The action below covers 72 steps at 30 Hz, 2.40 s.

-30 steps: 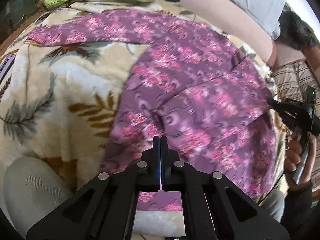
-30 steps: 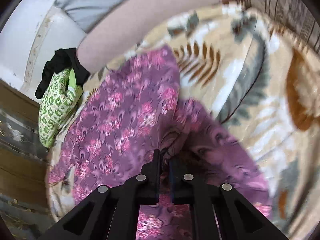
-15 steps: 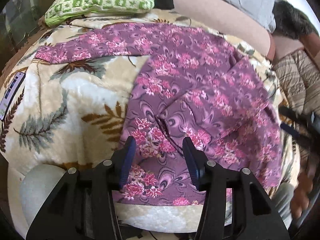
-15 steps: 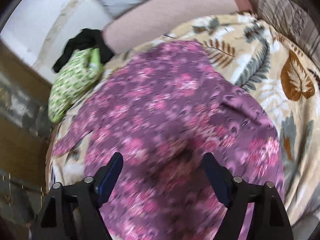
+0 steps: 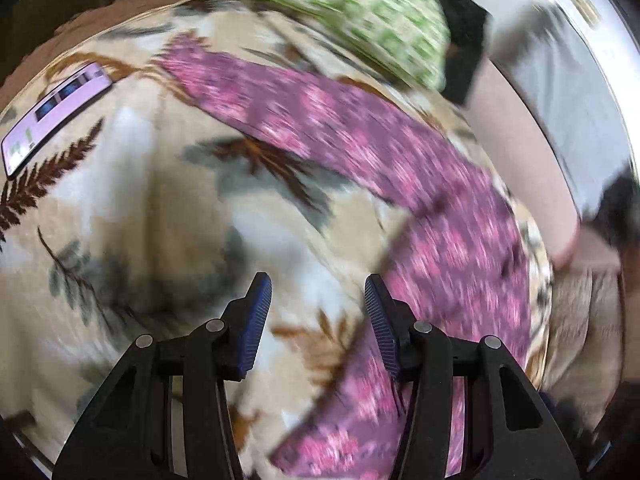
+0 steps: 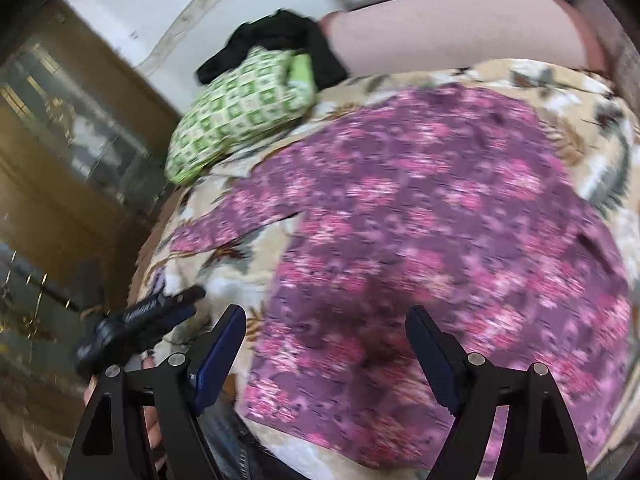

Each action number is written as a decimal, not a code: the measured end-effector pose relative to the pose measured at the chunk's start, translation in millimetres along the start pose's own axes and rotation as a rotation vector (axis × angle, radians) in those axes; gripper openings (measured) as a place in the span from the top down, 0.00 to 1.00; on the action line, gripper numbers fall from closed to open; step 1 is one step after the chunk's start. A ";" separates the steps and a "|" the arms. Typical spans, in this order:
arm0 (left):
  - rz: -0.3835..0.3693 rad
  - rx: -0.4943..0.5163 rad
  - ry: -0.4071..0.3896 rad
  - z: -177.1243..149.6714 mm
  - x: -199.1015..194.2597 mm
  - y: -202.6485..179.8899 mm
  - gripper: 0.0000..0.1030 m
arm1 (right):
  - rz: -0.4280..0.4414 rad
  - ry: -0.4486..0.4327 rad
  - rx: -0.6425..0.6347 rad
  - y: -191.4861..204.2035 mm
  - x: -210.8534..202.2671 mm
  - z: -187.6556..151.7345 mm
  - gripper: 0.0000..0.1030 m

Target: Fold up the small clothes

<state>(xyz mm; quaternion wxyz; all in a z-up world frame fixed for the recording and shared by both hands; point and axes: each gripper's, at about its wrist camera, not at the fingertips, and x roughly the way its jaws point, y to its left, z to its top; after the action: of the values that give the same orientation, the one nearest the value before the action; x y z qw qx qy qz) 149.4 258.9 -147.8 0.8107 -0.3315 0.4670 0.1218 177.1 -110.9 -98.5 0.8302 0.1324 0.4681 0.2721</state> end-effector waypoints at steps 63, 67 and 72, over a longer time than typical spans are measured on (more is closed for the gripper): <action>-0.225 1.024 0.144 -215.2 30.8 -181.1 0.72 | 0.141 -0.047 0.347 -187.8 -5.7 -5.7 0.22; -0.179 0.942 0.118 -198.1 30.2 -170.4 0.59 | 0.087 0.041 0.349 -179.2 18.0 -21.9 0.22; -0.239 0.797 0.158 -172.9 31.7 -159.3 0.59 | 0.082 0.112 0.352 -169.4 26.3 -62.1 0.28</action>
<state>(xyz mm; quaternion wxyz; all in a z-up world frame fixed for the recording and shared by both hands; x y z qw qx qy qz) 130.1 23.2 -166.4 0.8455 -0.0523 0.4967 -0.1888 190.7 -236.2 -230.1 0.7551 0.2791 0.5483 0.2264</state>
